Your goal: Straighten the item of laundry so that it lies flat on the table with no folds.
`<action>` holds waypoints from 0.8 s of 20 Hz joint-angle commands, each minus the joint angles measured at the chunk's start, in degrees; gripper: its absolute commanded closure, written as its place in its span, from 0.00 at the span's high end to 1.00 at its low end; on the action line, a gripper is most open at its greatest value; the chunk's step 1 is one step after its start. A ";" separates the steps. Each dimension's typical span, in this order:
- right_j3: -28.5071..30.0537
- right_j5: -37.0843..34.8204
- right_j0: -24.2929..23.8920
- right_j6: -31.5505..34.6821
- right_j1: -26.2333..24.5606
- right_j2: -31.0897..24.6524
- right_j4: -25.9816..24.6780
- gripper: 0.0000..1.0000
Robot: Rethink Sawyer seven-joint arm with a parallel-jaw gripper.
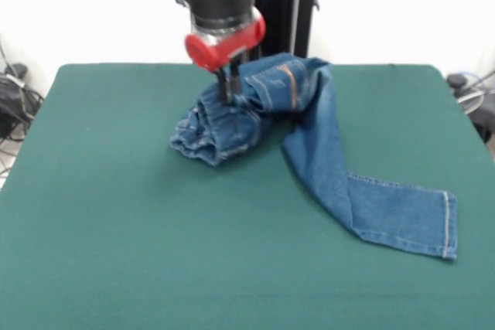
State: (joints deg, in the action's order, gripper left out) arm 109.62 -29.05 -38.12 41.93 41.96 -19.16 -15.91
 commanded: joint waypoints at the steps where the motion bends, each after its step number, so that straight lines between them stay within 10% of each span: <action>1: -6.64 -11.84 1.09 2.22 14.28 -0.13 -0.99 0.00; 16: -12.46 -27.34 2.24 1.86 25.43 0.08 -2.51 0.00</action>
State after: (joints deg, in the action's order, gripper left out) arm 102.11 -49.07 -38.01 41.93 61.20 -18.97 -16.29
